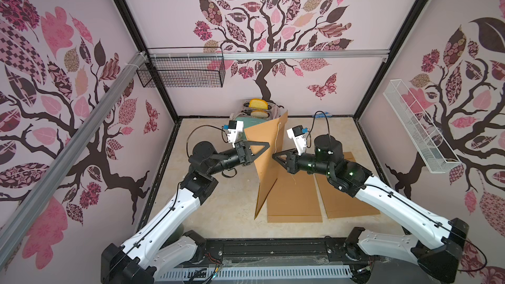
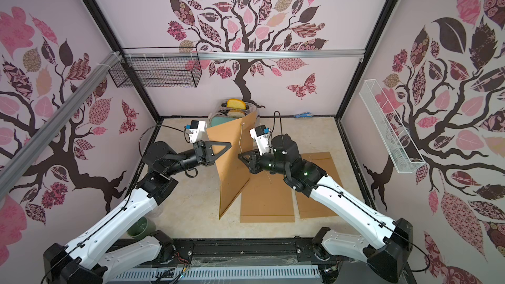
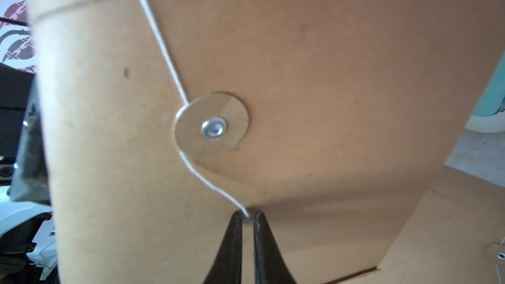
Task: Close the mouth of the file bag
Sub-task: Close the file bag.
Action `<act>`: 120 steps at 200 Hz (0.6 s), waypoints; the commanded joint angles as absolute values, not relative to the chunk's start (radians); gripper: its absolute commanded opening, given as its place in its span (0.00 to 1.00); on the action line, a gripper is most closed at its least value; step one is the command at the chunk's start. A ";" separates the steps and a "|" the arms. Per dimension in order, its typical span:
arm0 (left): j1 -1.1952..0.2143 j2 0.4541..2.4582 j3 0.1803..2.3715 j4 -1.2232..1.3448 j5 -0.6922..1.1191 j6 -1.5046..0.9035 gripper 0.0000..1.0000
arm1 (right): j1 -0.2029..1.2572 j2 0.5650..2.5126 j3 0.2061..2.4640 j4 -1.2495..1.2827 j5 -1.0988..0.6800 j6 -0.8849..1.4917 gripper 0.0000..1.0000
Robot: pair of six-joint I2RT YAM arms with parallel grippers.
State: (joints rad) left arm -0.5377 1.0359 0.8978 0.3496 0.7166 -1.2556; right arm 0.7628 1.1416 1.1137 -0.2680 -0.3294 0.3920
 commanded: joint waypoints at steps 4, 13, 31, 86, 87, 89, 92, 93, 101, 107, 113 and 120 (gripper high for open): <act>-0.546 1.019 0.910 0.371 0.733 -1.245 0.00 | 0.768 1.113 1.159 -0.243 -0.333 0.375 0.14; -0.546 1.018 0.908 0.375 0.733 -1.248 0.00 | 0.767 1.112 1.166 -0.250 -0.332 0.377 0.15; -0.545 1.017 0.911 0.377 0.733 -1.251 0.00 | 0.767 1.111 1.173 -0.262 -0.304 0.377 0.17; -0.546 1.003 0.913 0.362 0.733 -1.246 0.00 | 0.767 1.127 1.203 -0.260 -0.302 0.341 0.21; -0.546 1.003 0.913 0.362 0.733 -1.246 0.00 | 0.767 1.127 1.204 -0.261 -0.302 0.341 0.21; -0.545 1.001 0.914 0.363 0.733 -1.246 0.00 | 0.768 1.129 1.204 -0.260 -0.302 0.341 0.21; -0.546 1.001 0.915 0.361 0.733 -1.246 0.00 | 0.767 1.129 1.204 -0.261 -0.301 0.341 0.21; -0.546 1.001 0.914 0.361 0.733 -1.246 0.00 | 0.767 1.129 1.204 -0.261 -0.301 0.340 0.22; -0.545 1.000 0.914 0.361 0.732 -1.245 0.00 | 0.767 1.129 1.206 -0.261 -0.298 0.335 0.22; -0.545 0.999 0.914 0.361 0.732 -1.244 0.00 | 0.767 1.132 1.207 -0.258 -0.298 0.327 0.21; -0.545 0.999 0.915 0.359 0.732 -1.244 0.00 | 0.767 1.134 1.209 -0.253 -0.302 0.324 0.19; -0.546 0.999 0.914 0.359 0.730 -1.244 0.00 | 0.767 1.139 1.213 -0.255 -0.309 0.320 0.16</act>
